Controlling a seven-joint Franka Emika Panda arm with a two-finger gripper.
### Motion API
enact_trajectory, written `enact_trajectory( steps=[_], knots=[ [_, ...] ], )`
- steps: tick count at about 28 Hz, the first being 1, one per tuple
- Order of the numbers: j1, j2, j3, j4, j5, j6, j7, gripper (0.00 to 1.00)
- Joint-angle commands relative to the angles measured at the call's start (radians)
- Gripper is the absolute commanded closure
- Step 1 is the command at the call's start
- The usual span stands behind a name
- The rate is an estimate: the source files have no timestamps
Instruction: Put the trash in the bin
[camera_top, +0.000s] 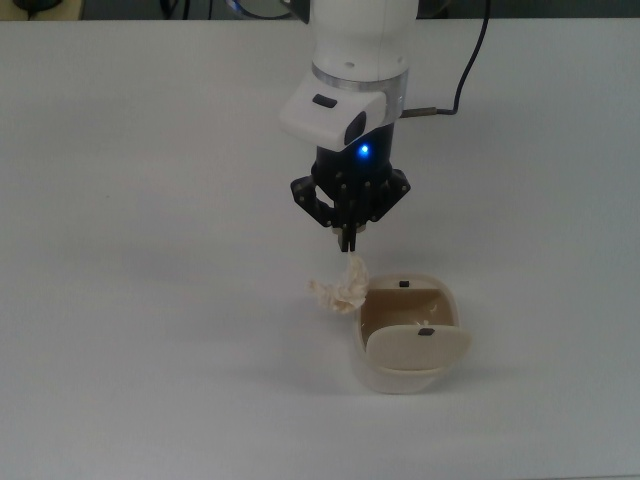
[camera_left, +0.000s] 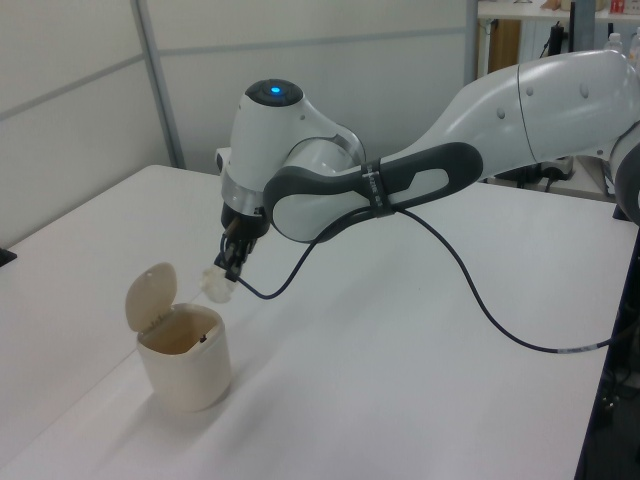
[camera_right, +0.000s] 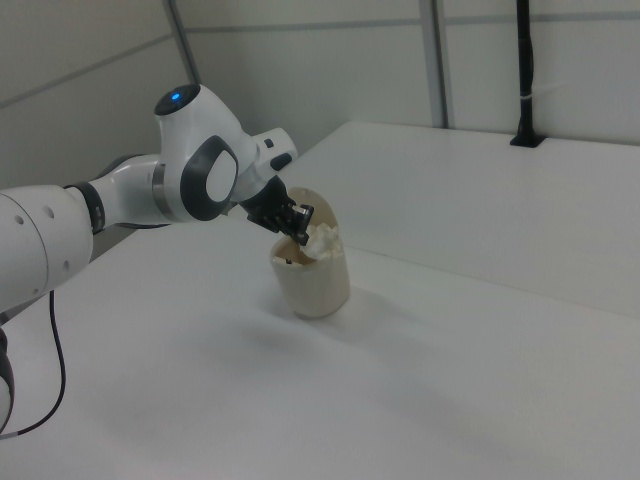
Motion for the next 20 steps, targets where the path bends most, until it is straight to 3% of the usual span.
enact_trajectory(
  steps=[1, 4, 6, 7, 8, 10, 16, 20],
  knots=[
    [0.0, 0.017, 0.014, -0.018, 0.018, 0.11, -0.005, 1.0],
    [0.0, 0.025, 0.033, -0.02, 0.032, 0.152, -0.005, 1.0],
    [0.001, 0.025, 0.036, -0.021, 0.034, 0.15, -0.005, 0.85],
    [0.001, 0.025, 0.036, -0.023, 0.034, 0.15, -0.005, 0.67],
    [0.003, 0.025, 0.036, -0.026, 0.035, 0.15, 0.009, 0.15],
    [0.012, 0.027, 0.039, -0.029, 0.032, 0.149, 0.016, 0.03],
    [0.03, 0.037, 0.034, -0.029, 0.031, 0.112, 0.018, 0.0],
    [0.021, 0.022, 0.023, -0.014, 0.029, -0.023, 0.012, 0.0]
  ],
)
